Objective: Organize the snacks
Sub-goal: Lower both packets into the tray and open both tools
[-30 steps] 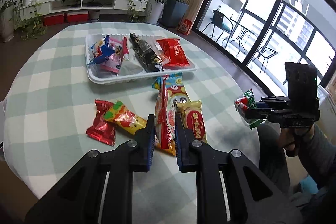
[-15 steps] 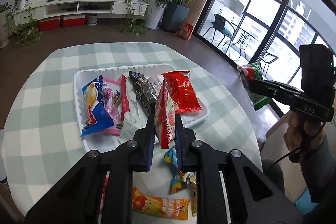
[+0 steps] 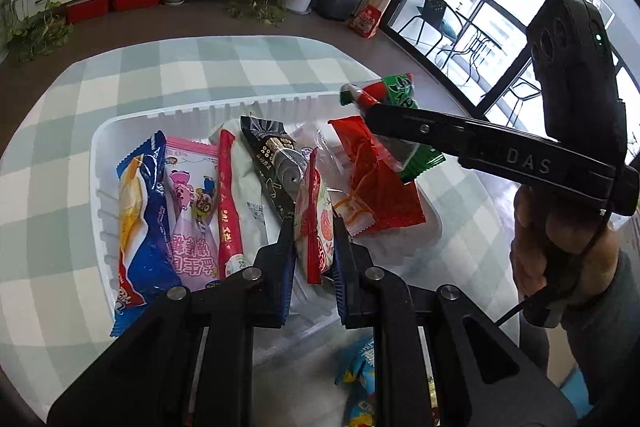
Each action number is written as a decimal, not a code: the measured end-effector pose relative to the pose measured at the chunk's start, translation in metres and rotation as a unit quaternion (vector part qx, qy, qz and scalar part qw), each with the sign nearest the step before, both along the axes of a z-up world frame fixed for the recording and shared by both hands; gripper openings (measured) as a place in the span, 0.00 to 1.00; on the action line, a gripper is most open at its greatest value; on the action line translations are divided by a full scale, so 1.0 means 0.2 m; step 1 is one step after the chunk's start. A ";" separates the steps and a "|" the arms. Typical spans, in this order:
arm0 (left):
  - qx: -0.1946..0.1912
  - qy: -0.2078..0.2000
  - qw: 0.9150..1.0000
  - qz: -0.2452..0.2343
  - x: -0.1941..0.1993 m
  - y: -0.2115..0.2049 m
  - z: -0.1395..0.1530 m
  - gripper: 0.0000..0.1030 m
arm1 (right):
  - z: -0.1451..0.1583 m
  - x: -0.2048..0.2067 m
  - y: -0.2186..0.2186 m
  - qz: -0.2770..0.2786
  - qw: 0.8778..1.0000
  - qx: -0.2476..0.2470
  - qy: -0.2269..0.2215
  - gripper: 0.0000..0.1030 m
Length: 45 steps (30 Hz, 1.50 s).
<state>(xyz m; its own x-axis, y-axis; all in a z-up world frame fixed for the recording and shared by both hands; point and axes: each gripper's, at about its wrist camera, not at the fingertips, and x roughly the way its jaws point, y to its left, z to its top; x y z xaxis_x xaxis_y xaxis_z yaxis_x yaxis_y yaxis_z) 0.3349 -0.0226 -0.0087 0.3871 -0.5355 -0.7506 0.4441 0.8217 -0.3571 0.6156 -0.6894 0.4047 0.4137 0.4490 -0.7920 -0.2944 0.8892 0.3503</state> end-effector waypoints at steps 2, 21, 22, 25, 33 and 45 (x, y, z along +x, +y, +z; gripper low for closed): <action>0.005 0.007 1.000 -0.001 0.02 -0.02 -0.03 0.15 | -0.03 0.02 0.02 -0.001 1.000 -0.006 0.005 0.25; 0.016 0.018 1.000 0.003 0.11 -0.06 -0.15 0.16 | -0.22 0.09 0.08 0.005 0.999 -0.046 0.028 0.31; 0.016 0.017 1.000 0.005 0.11 -0.06 -0.15 0.17 | -0.22 0.09 0.08 0.004 0.999 -0.046 0.027 0.31; 0.010 0.013 1.000 0.006 0.10 -0.05 -0.14 0.19 | -0.21 0.08 0.08 0.001 0.999 -0.045 0.026 0.33; 0.010 0.001 1.000 0.007 0.05 -0.03 -0.09 0.19 | -0.15 0.05 0.05 -0.006 0.999 -0.037 0.013 0.39; -0.031 -0.053 0.997 0.055 -0.21 0.15 0.17 0.89 | 0.12 -0.20 -0.19 -0.060 0.997 0.042 -0.037 0.88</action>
<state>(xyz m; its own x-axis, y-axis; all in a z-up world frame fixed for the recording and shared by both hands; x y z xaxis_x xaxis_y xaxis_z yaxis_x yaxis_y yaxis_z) 0.2923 0.0068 0.0243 0.5212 -0.5289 -0.6697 0.3894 0.8457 -0.3649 0.5759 -0.7267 0.4291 0.5251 0.4552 -0.7191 -0.2151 0.8885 0.4054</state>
